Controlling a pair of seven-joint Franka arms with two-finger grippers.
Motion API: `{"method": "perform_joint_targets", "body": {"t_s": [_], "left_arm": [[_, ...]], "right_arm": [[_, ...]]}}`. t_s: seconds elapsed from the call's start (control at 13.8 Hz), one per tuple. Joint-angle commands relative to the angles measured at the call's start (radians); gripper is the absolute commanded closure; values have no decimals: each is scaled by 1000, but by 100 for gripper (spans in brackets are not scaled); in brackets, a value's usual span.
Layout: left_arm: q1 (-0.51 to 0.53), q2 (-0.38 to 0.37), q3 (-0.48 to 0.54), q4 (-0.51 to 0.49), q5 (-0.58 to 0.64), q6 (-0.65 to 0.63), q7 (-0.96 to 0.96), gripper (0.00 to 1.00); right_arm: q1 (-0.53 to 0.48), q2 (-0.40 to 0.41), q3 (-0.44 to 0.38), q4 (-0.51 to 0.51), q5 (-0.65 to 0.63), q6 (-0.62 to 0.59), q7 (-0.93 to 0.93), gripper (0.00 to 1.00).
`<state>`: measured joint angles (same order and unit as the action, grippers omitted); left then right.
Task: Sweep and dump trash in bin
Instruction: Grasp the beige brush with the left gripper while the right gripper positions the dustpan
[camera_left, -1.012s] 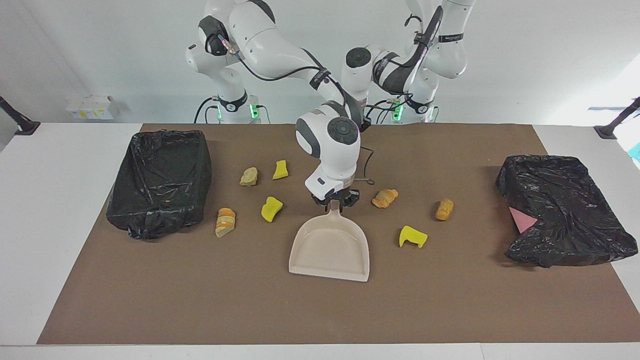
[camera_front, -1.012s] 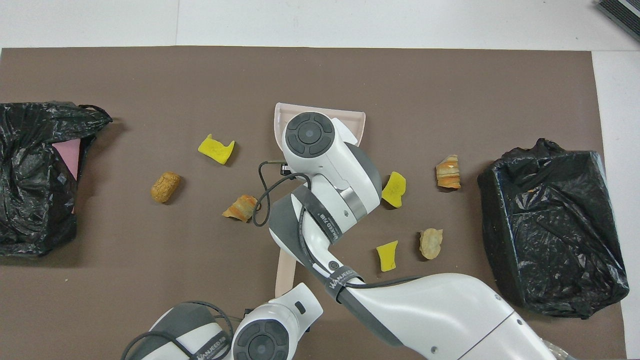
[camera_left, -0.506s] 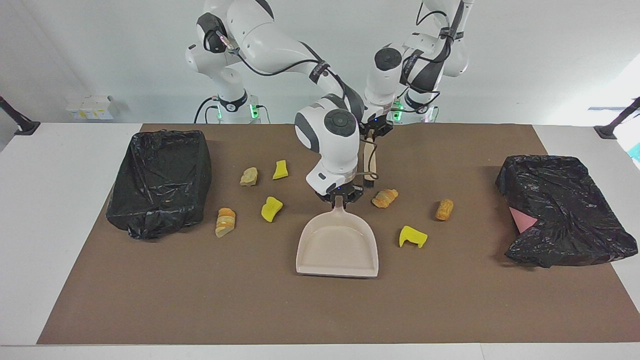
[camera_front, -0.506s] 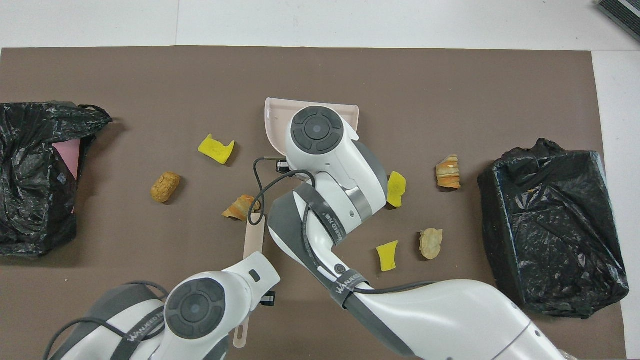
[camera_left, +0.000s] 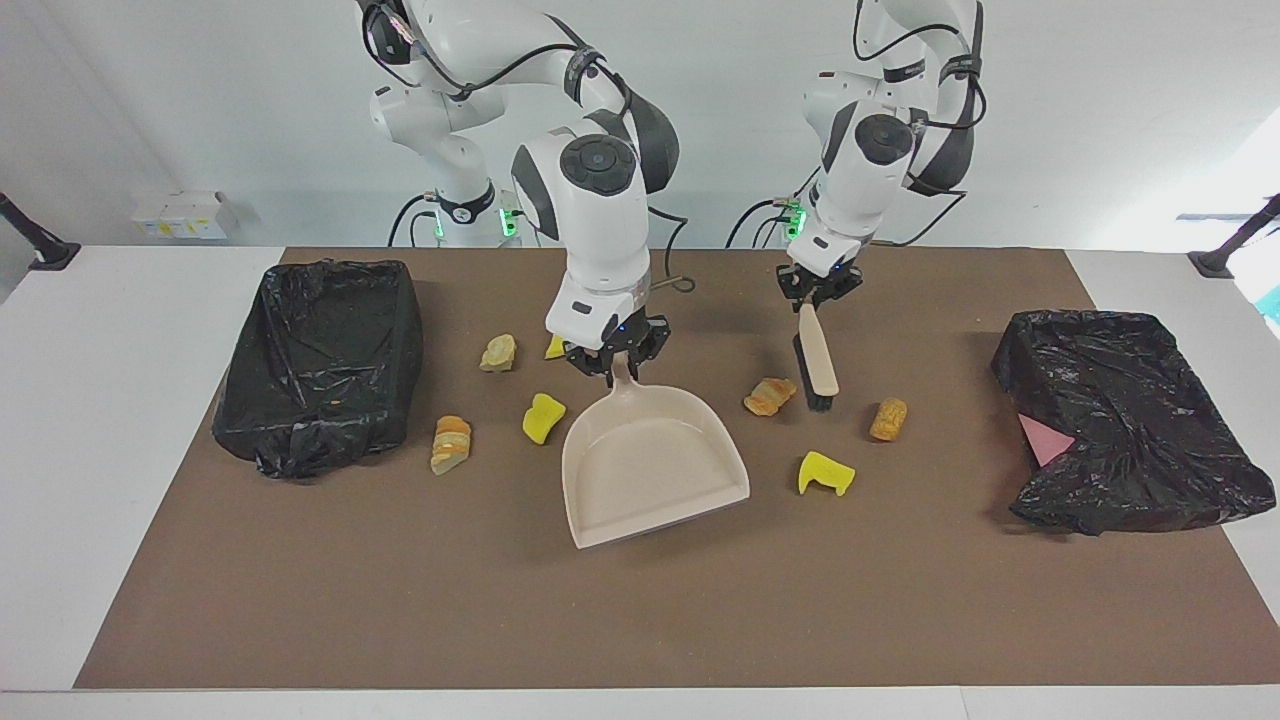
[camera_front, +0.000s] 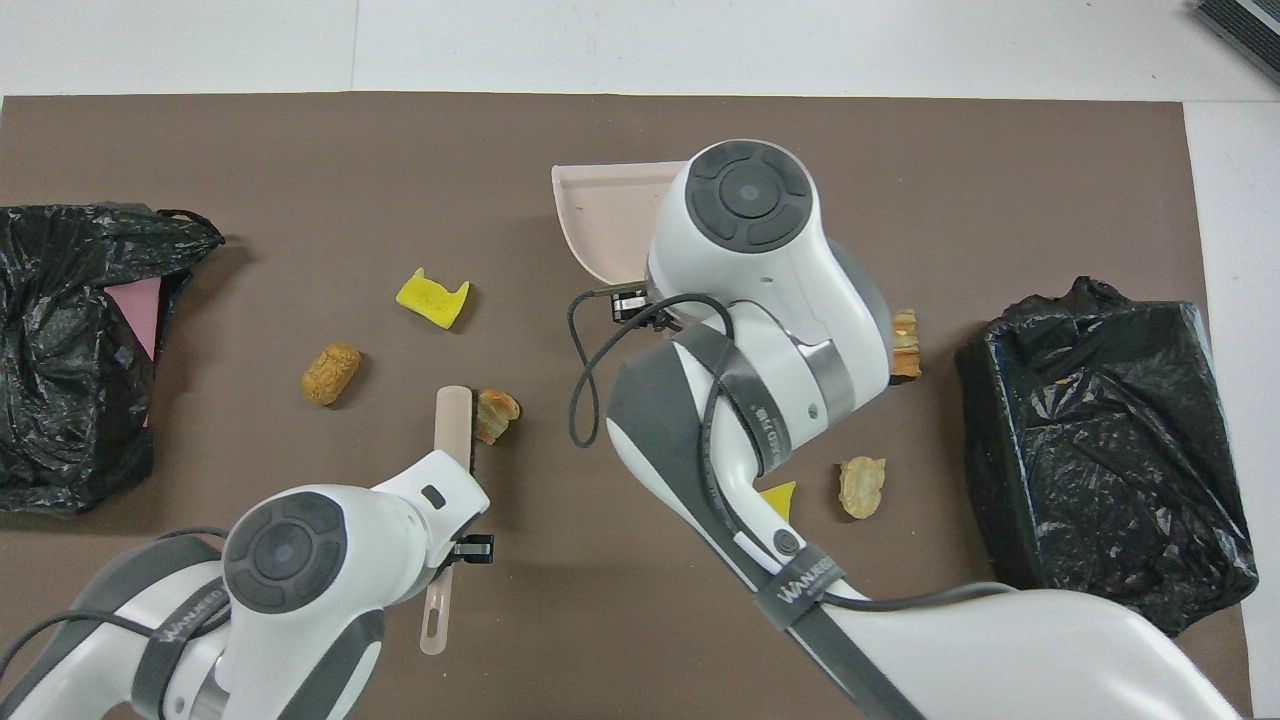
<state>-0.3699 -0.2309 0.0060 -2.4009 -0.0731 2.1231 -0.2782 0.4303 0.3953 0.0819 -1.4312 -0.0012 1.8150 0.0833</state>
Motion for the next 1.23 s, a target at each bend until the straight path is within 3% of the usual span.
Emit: {"method": "perform_joint_targets", "body": {"t_s": [0.0,0.22,0.58,0.8,1.16], "left_arm": [[106,90,-12,109,1,-22,69,100],[218,148,-12,175,33,-42,82,100],[350,183,-12,140,50,-39,92,100],[315,193,-17,103,49,-20,93,100],[146,217,-18,101,-3,7,56,100]], "right_arm": [[-24,-59,7,-110,15,-17,-277,100],[-45,-56,7,-153,4,-19,-484,100],[-27,8,7,-152,-85,-22,-626,100],[-22,10,7,-156,-117,-10,-776,100],[-9,2,7,-170,-167,-5,-948,100]]}}
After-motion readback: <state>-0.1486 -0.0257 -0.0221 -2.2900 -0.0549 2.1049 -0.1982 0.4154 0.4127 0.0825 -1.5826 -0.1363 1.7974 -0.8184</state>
